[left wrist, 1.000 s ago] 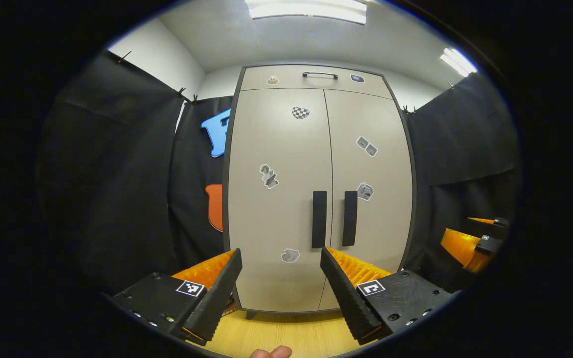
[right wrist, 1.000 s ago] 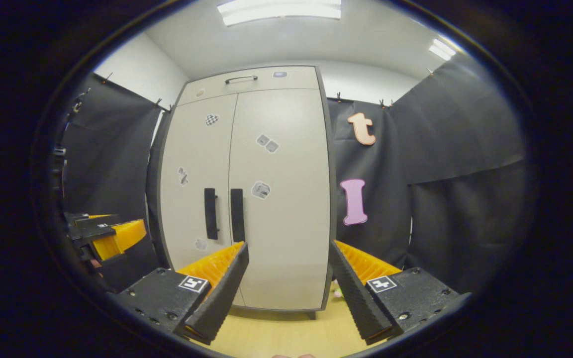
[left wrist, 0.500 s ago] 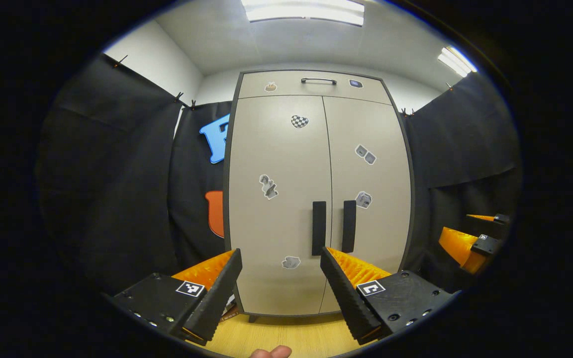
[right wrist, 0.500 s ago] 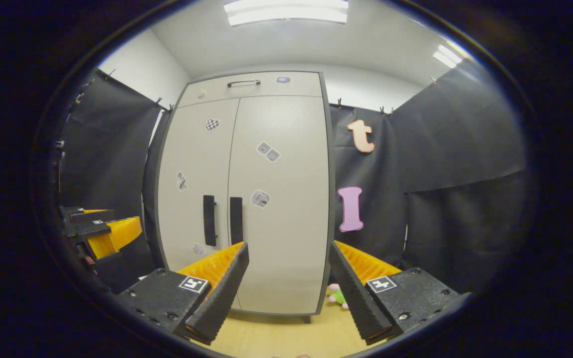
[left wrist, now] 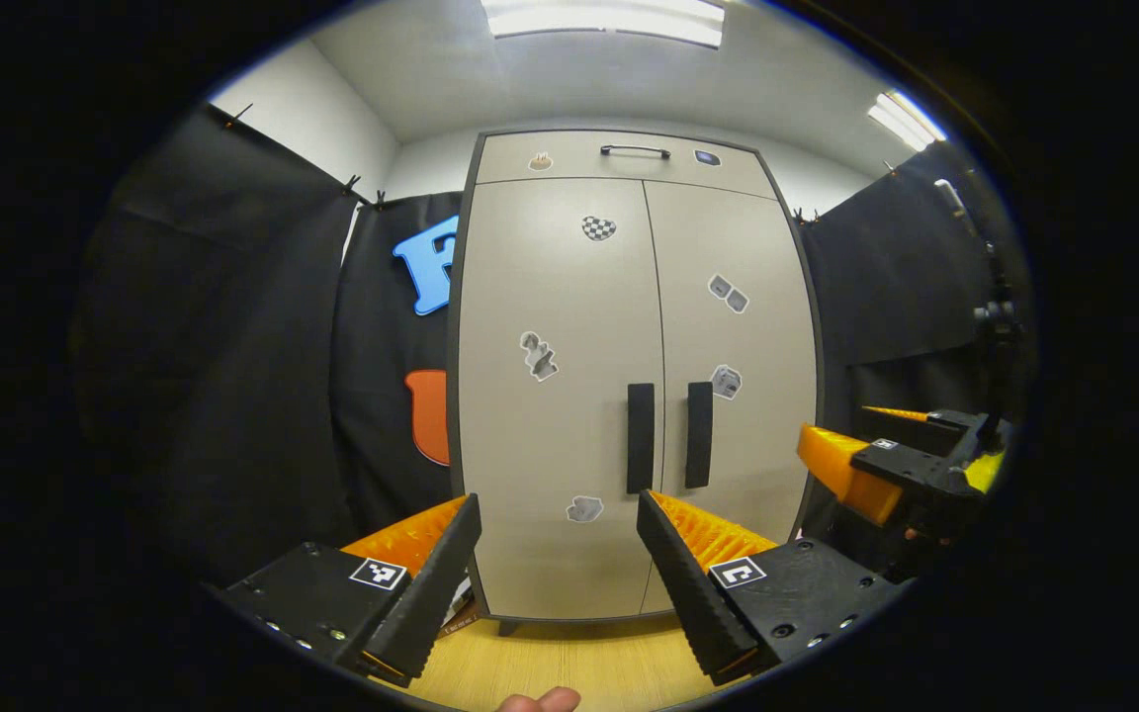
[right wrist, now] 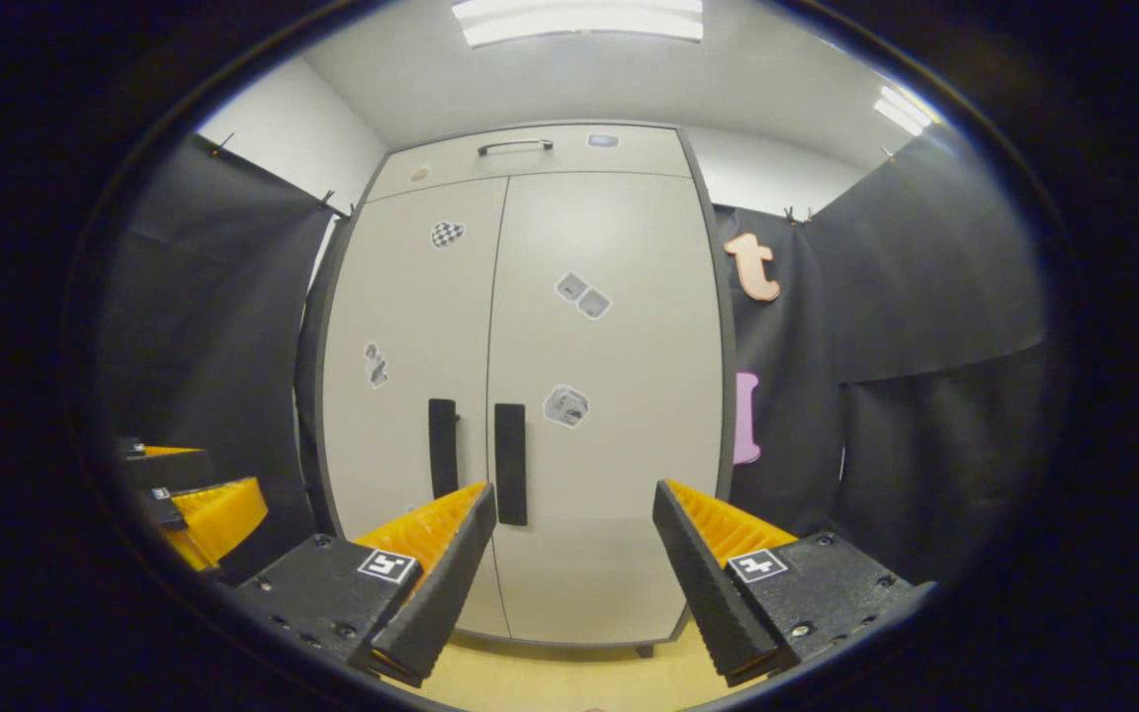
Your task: Open the right door of the double-door shoe cabinet with the right hand, and open the left door with the left hand.
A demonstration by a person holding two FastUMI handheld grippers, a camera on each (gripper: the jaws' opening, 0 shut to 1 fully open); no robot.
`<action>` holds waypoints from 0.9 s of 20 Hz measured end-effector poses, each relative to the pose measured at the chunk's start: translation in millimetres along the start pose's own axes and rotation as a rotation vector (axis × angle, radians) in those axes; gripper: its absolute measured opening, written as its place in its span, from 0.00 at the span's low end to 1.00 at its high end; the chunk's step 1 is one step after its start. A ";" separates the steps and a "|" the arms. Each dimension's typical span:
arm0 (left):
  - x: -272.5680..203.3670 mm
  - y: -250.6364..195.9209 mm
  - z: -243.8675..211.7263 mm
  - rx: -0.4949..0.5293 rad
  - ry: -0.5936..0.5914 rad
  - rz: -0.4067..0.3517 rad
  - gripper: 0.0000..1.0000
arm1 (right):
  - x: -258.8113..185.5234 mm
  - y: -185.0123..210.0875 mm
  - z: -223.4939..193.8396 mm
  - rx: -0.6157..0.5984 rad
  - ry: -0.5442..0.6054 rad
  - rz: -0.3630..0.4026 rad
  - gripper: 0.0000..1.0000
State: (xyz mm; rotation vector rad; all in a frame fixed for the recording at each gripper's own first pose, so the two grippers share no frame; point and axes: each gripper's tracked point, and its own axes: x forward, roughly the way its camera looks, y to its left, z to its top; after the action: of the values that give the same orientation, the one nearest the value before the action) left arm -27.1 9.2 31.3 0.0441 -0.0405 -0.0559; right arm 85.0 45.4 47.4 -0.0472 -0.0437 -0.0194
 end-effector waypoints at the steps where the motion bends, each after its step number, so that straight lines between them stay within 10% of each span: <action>1: -2.0 3.3 -2.8 -0.002 0.007 -0.001 0.95 | 16.7 7.9 -5.6 0.011 0.019 0.013 0.99; 12: -10.2 33.9 -39.4 -0.023 0.083 0.003 0.95 | 139.9 34.9 -38.1 0.047 0.112 -0.024 0.91; 18: -1.7 38.7 -40.5 -0.042 0.073 0.000 0.96 | 149.7 45.7 -39.5 0.035 0.116 -0.008 0.59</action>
State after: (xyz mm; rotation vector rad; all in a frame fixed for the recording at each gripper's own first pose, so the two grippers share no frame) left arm -24.9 49.7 -7.5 0.0045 0.0340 -0.0553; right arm 237.1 86.4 12.4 -0.0112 0.0715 -0.0296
